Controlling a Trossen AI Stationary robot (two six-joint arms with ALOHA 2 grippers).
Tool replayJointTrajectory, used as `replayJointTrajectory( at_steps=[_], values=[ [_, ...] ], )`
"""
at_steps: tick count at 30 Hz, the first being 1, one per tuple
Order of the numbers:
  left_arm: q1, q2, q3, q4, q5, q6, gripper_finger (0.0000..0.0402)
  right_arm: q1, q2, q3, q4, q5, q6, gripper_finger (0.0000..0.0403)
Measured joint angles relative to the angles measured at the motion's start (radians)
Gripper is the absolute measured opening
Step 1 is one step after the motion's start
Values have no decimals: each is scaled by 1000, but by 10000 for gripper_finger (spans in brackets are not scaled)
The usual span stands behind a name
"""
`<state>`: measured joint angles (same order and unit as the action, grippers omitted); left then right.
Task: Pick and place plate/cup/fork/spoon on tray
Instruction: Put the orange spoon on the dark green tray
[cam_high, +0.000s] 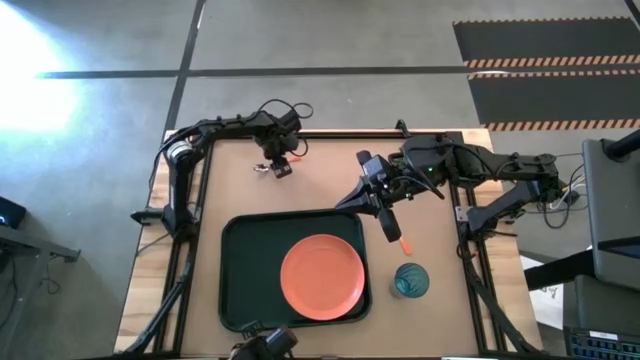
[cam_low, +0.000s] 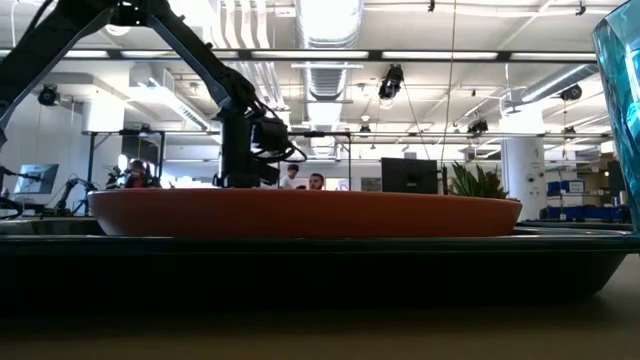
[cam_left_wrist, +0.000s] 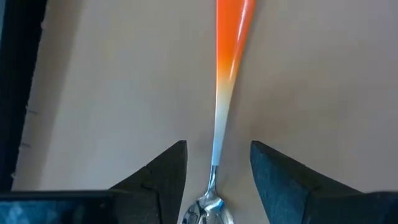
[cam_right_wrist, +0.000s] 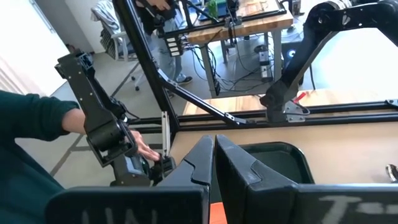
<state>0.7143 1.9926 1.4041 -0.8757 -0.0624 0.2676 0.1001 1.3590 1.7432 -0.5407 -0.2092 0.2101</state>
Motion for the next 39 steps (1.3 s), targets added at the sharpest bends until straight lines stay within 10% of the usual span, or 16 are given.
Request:
replayJointTrajectory(
  at_steps=[27, 39],
  values=[
    [20, 64, -34, 6, 106, 58, 154, 0, 0, 0, 28, 0, 0, 9],
    [12, 63, -53, 9, 122, 78, 4, 0, 0, 0, 27, 0, 0, 9]
  ],
)
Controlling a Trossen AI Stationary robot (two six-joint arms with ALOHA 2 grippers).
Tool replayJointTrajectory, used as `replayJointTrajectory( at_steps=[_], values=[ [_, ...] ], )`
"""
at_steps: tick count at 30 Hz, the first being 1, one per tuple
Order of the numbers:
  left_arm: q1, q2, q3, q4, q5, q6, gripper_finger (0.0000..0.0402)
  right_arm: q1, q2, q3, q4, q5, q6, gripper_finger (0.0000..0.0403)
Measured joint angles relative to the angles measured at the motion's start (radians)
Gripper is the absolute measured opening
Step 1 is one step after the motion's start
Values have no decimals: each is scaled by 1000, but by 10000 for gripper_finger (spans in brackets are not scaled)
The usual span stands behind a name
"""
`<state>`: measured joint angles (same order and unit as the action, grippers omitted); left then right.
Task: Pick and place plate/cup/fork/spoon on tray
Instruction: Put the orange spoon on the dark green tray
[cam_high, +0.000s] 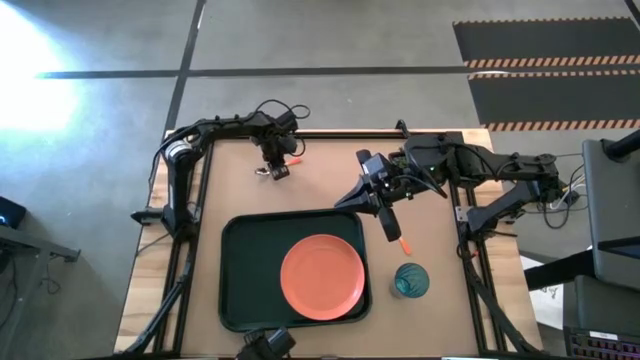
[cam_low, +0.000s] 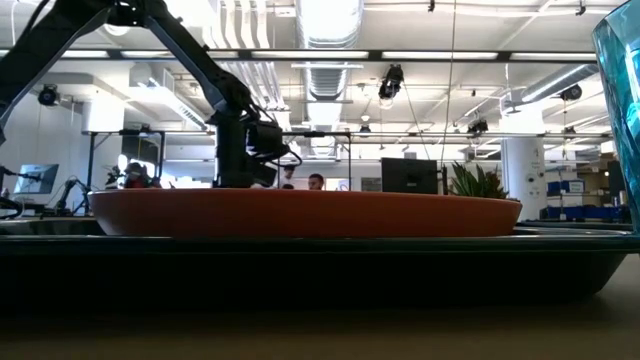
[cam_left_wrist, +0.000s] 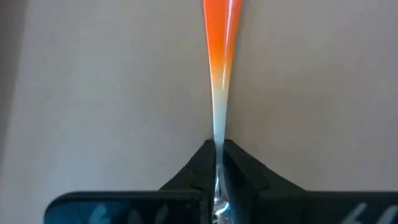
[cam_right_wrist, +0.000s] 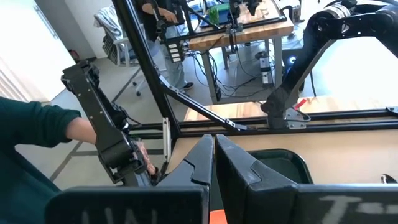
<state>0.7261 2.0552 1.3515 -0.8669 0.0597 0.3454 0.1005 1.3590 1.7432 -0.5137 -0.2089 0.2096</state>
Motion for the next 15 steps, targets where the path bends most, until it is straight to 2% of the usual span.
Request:
replayJointTrajectory(
  at_steps=[8, 13, 15],
  values=[
    [-38, -10, -11, -2, -68, 36, 2, 0, 0, 0, -5, 0, -2, 9],
    [-60, -93, -17, -19, -103, 54, 1, 0, 0, 0, -7, 0, -3, 9],
    [-65, -134, -25, -78, -96, 54, 0, 0, 0, 0, -7, 0, -5, 9]
  ],
)
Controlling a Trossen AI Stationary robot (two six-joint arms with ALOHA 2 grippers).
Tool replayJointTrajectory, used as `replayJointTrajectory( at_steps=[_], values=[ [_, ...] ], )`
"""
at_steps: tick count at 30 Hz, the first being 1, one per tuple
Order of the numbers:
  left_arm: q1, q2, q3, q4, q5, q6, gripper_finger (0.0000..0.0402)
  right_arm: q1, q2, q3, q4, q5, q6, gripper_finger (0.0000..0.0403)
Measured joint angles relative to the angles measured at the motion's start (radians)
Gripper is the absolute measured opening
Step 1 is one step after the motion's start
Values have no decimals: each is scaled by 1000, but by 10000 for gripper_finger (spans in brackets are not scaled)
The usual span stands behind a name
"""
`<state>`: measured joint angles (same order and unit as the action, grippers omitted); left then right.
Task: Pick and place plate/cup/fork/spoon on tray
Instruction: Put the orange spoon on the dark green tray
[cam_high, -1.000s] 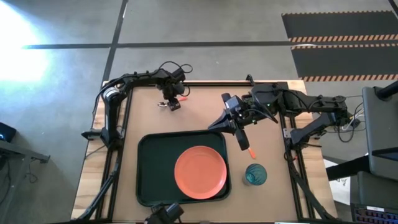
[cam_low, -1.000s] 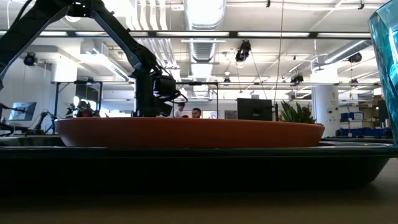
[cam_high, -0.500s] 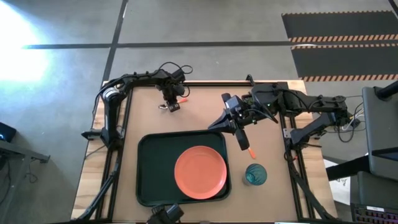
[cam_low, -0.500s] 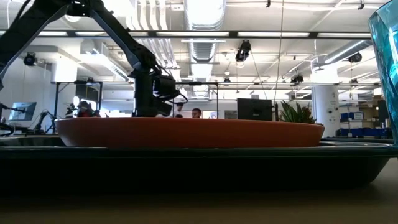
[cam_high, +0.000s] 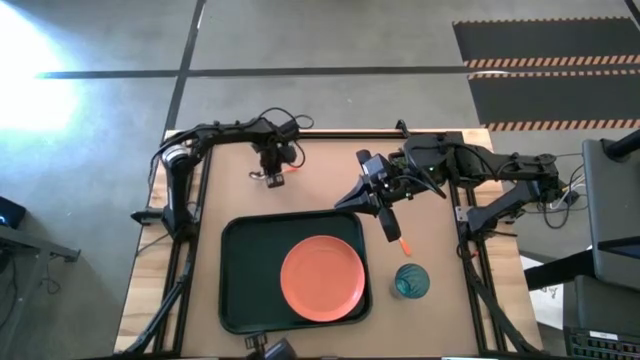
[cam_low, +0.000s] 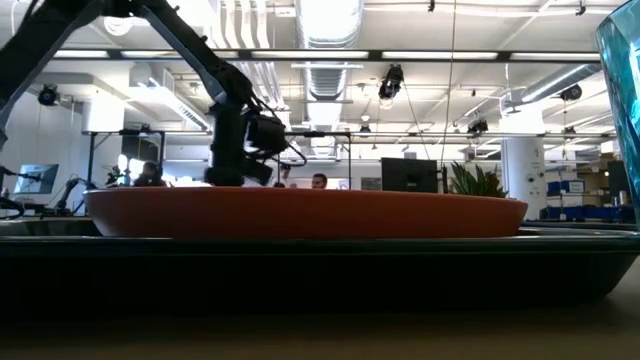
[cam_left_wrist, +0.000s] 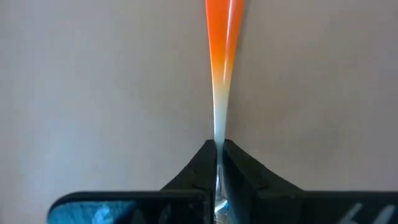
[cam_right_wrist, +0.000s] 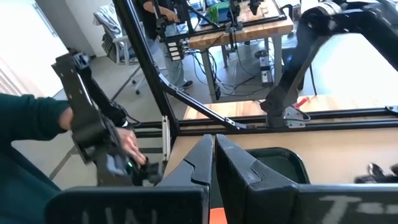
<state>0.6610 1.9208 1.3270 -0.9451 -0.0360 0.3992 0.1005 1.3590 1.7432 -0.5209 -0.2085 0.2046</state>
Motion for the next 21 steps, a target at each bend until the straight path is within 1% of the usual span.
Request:
replayJointTrajectory(
  at_steps=[3, 5, 8, 13, 18, 21],
  values=[
    [-5, -88, 9, -7, -1, -1, 0, 0, 0, 0, -3, 0, -7, 9],
    [-7, -139, -4, -62, -3, -1, 0, 0, 0, 0, -7, 0, -7, 9],
    [-19, -212, -13, -85, -7, -20, 0, 0, 0, 0, -19, 0, -7, 9],
    [-51, -350, -13, -173, 6, -31, 0, 0, 0, 0, -52, 0, -7, 9],
    [-141, -490, -13, -280, 10, -56, 0, 0, 0, 0, -51, -1, -14, 9],
    [-224, -563, -14, -329, 8, -96, 0, 0, 0, 0, -51, -1, -33, 9]
  ],
)
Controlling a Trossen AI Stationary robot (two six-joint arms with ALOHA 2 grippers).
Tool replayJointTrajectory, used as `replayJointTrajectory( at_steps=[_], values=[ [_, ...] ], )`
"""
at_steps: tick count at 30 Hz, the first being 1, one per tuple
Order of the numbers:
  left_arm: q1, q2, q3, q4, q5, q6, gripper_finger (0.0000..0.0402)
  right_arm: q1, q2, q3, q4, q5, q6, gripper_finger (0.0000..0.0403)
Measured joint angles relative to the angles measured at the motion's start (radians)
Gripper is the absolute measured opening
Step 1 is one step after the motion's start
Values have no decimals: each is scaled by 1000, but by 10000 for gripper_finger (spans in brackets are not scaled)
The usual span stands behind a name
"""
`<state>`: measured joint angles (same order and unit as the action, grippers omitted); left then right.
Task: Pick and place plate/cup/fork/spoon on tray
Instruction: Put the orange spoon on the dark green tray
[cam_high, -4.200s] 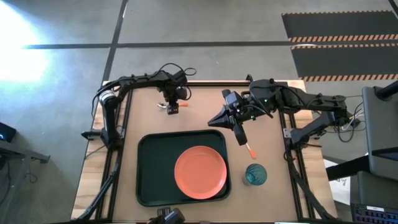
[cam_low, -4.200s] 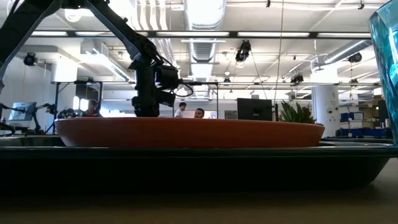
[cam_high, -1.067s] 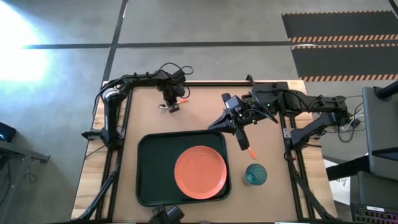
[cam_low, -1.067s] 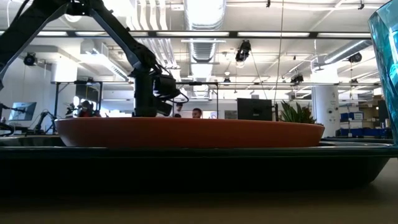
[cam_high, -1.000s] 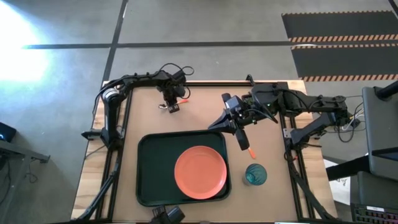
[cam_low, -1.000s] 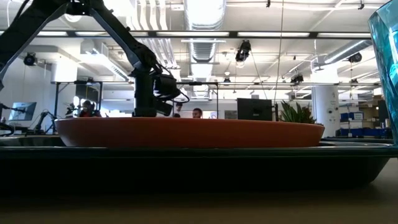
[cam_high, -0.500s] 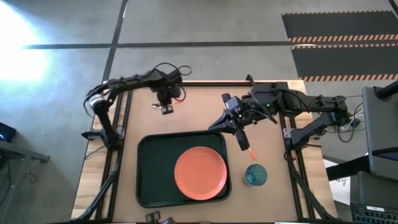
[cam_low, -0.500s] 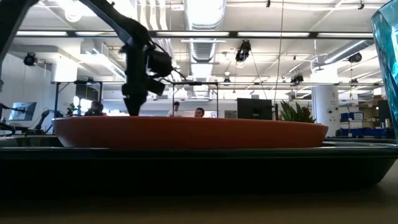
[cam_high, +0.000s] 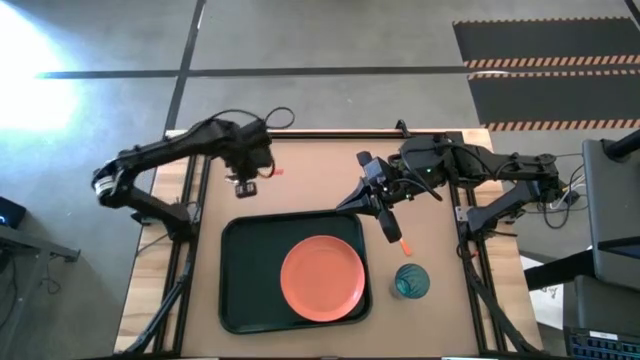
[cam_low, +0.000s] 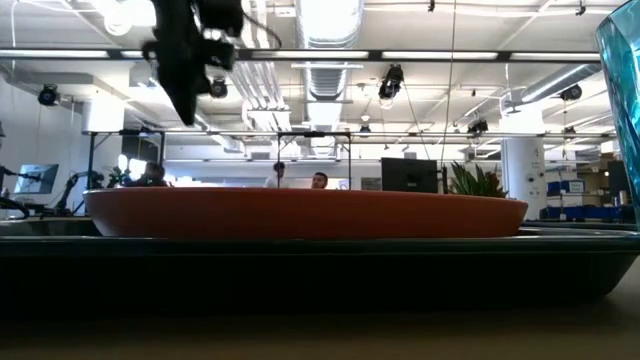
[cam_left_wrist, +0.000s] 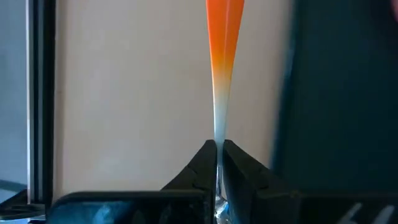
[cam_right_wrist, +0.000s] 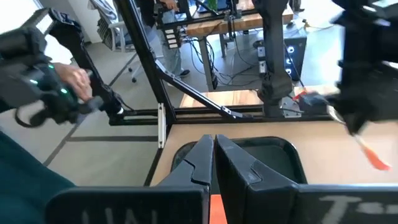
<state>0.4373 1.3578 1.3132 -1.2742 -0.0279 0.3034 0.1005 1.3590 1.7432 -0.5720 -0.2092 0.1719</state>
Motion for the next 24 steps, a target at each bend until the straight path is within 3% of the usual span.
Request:
replayJointTrajectory(
  at_steps=[4, 11, 17, 24],
  values=[
    [-138, -89, 0, -78, 3, -51, 0, 0, 0, 0, 0, -1, -7, 9],
    [-430, -174, -3, -132, -20, -274, 0, 0, 0, 0, 0, -1, -16, 9],
    [-670, -134, -15, -145, -68, -399, 0, 0, 0, 0, 10, 0, -16, 9],
    [-886, -21, -75, -184, -74, -346, 0, 0, 0, 0, 47, 0, -15, 9]
  ],
)
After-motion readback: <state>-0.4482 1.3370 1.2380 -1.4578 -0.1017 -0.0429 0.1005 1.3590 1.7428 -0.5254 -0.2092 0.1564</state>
